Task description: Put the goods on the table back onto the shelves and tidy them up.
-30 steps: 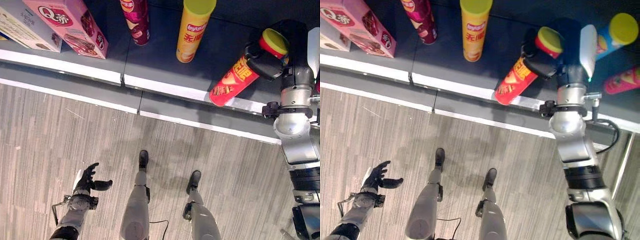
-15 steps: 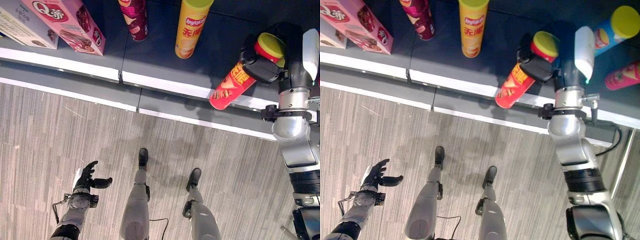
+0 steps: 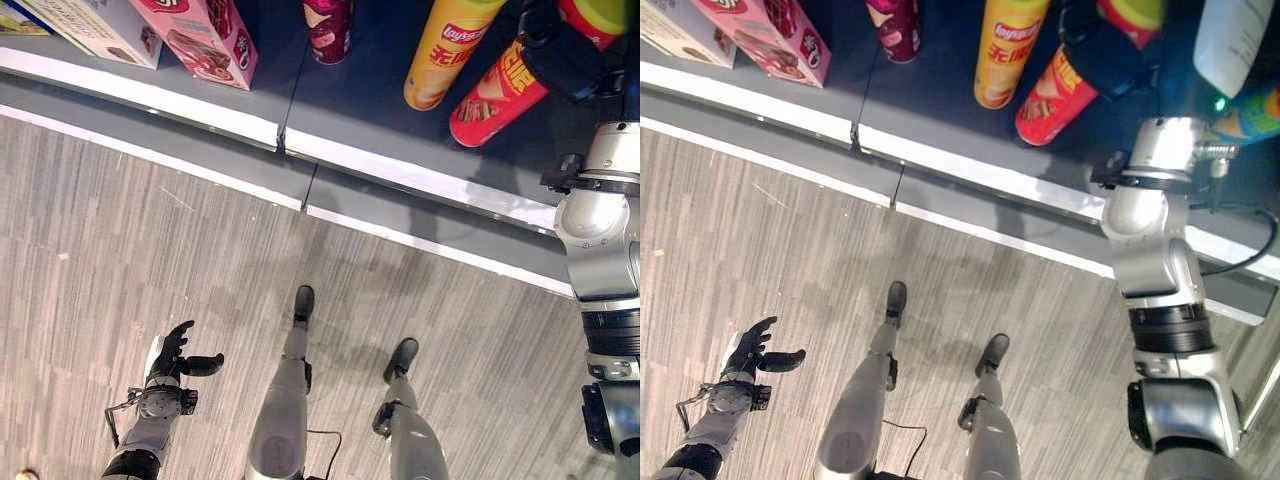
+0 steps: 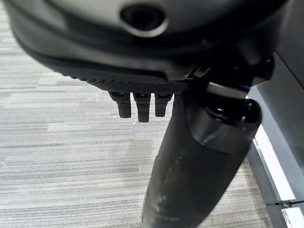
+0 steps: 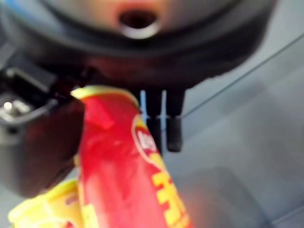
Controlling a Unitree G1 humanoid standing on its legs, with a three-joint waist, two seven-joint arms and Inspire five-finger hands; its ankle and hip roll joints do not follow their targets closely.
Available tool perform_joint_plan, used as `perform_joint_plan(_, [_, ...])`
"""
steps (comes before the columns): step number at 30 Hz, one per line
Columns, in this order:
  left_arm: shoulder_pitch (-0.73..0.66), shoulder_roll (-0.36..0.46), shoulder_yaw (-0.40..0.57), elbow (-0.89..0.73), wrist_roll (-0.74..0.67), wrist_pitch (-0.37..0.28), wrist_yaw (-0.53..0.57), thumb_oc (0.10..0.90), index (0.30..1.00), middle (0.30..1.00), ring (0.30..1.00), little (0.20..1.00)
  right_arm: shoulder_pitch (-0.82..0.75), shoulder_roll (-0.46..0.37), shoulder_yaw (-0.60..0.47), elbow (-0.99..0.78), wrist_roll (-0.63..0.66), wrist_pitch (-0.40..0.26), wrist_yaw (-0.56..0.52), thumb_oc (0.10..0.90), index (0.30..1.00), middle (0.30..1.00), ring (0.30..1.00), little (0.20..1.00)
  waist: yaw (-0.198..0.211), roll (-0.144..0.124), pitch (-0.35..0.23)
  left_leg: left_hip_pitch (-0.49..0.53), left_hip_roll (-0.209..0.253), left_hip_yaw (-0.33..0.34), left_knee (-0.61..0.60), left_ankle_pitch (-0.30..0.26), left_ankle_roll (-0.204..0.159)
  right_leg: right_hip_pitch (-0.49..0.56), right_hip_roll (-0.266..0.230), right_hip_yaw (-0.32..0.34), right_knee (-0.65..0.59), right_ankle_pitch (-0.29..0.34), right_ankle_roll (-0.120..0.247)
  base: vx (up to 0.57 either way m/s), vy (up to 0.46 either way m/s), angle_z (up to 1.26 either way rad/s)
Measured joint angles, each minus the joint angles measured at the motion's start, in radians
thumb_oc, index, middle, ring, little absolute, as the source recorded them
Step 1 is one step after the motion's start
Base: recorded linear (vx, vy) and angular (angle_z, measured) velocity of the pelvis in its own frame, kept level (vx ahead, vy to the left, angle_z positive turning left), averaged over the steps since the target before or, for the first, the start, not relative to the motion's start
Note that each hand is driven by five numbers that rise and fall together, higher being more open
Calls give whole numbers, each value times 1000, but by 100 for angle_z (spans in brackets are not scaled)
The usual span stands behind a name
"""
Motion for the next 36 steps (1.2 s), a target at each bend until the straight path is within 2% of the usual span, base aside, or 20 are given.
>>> perform_joint_plan(11, [0,0,-1,-4,0,-4,1,800,900,900,900,900,0,-1,-34,35,-20,37,-59,400,300,300,300,300,-3,0,0,-30,-2,3,2,0,0,-32,-2,-1,0,0,0,0,0,0])
perform_joint_plan(17, [0,0,-1,-10,0,-28,1,800,900,900,900,900,-37,-39,-37,110,-83,65,-109,400,300,300,300,300,-2,1,0,-47,-2,3,2,0,0,-50,-3,-1,0,0,0,-5,1,0])
perform_joint_plan(23, [0,-3,0,-9,0,-30,4,800,900,900,900,900,-38,-53,-57,106,-124,68,-133,400,300,300,300,300,-2,15,8,-55,-2,3,3,0,1,-56,-3,-4,0,0,0,0,0,0])
perform_joint_plan(36, [-2,-3,-1,-10,0,-40,4,800,900,900,900,900,-39,-55,-61,99,-144,67,-146,400,300,300,300,300,-4,15,8,-65,-4,4,2,0,0,-68,-4,-3,0,0,0,0,0,0])
